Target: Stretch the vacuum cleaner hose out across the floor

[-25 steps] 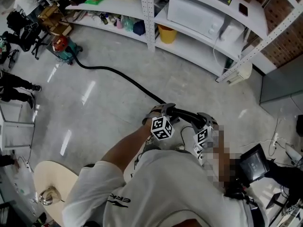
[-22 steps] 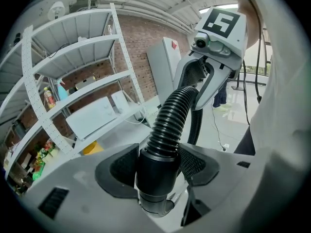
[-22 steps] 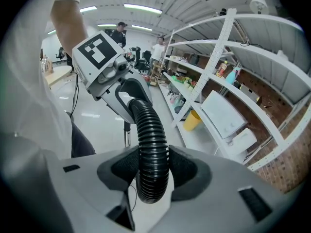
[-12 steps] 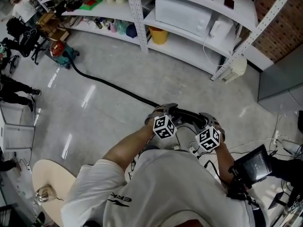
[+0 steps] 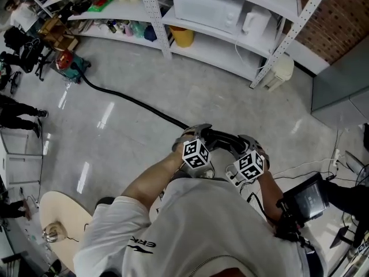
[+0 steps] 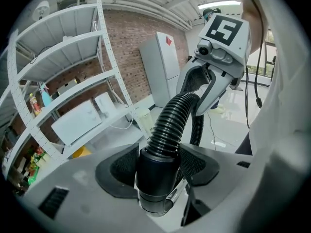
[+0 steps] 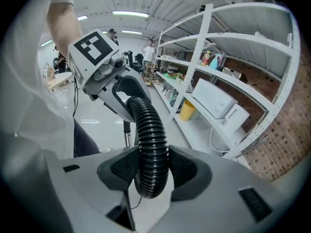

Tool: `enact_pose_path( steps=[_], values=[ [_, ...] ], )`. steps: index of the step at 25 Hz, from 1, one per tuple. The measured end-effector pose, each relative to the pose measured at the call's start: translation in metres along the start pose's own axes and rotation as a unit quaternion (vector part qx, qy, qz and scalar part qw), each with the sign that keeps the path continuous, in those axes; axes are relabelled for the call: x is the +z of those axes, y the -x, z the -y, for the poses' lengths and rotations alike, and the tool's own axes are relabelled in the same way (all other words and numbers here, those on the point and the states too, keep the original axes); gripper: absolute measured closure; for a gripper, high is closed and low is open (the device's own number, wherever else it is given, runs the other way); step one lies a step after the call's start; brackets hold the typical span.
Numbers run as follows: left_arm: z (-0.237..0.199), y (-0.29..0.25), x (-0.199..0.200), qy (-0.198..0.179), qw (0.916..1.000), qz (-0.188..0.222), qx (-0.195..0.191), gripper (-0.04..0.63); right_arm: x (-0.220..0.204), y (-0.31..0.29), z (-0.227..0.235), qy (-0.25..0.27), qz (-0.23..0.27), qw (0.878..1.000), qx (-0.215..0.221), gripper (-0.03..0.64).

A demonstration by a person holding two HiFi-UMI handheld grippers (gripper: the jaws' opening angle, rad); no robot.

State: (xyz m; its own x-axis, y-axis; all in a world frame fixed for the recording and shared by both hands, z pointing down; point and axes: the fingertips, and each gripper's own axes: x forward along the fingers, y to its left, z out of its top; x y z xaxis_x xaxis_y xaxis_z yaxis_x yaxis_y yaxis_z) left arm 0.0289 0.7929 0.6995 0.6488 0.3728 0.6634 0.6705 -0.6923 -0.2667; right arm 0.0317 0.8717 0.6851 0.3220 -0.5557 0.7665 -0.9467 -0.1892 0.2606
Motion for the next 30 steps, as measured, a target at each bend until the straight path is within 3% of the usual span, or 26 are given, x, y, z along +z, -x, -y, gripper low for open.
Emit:
enact_pose_path(
  steps=[11,30],
  values=[
    [0.017,-0.005,-0.010,-0.031,0.9991,-0.020,-0.021,0.356,-0.022,-0.010,-0.019,-0.016,-0.005,1.000,0.002,0.437],
    [0.009,0.007,-0.017,-0.025,0.9989,-0.030,-0.027,0.356,-0.008,-0.015,-0.024,-0.005,-0.016,1.000,0.005,0.437]
  ],
)
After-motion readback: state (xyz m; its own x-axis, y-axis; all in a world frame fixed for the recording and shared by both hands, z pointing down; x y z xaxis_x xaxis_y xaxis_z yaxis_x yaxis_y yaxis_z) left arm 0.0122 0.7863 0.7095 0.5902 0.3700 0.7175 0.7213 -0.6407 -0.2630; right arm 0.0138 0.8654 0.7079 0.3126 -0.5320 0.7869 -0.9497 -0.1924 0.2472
